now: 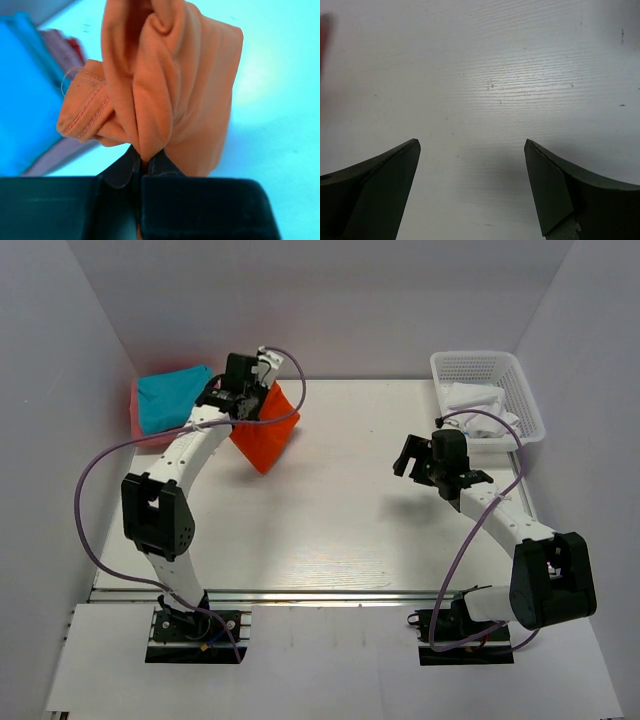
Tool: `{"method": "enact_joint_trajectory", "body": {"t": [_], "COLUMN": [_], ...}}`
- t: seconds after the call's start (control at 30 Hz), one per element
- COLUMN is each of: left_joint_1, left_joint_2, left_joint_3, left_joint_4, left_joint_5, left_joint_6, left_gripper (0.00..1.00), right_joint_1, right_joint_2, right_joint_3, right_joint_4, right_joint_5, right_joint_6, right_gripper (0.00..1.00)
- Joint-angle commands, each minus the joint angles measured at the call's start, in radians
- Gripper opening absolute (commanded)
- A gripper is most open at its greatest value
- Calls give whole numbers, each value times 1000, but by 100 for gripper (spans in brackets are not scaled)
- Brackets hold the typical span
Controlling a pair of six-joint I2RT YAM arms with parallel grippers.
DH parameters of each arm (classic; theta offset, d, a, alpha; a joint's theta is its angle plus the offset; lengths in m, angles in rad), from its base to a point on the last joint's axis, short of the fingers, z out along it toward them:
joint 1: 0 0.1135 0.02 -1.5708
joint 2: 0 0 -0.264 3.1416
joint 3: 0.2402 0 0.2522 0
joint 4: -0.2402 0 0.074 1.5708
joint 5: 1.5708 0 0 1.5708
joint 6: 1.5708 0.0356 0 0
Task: Fold and stack the t-shirts
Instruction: Put the neatly folded tshirt into the corner of the board with the left arm
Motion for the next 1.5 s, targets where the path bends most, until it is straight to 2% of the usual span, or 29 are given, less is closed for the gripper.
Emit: {"method": "enact_joint_trajectory", "body": {"t": [0.0,0.4,0.53,0.8,1.13,1.4,1.47], "left_joint_1": [53,238,290,418,573,616,616], "left_joint_2": [-33,84,125,274,285,355,380], "left_joint_3": [134,413,441,592,563,533,559], "left_joint_4": [-26,-69,-18,-17,58,94,94], "left_joint_5": [-56,-5,33,58,168,218,205], "left_joint_6": [35,54,54,-20,-74,-74,-83], "left_gripper": [0,0,0,0,0,1,49], "right_joint_1": [-5,-3,0,-3,-3,-1,0], "right_joint_2": [-13,46,71,106,129,148,148], "right_joint_3": [2,64,87,131,173,213,226], "right_joint_4": [34,16,13,-12,-12,-47,-53], "right_joint_5": [19,-25,-36,-39,-52,-39,-39], "right_joint_6": [10,16,19,14,10,-6,-7], "right_gripper": [90,90,90,90,90,90,90]}}
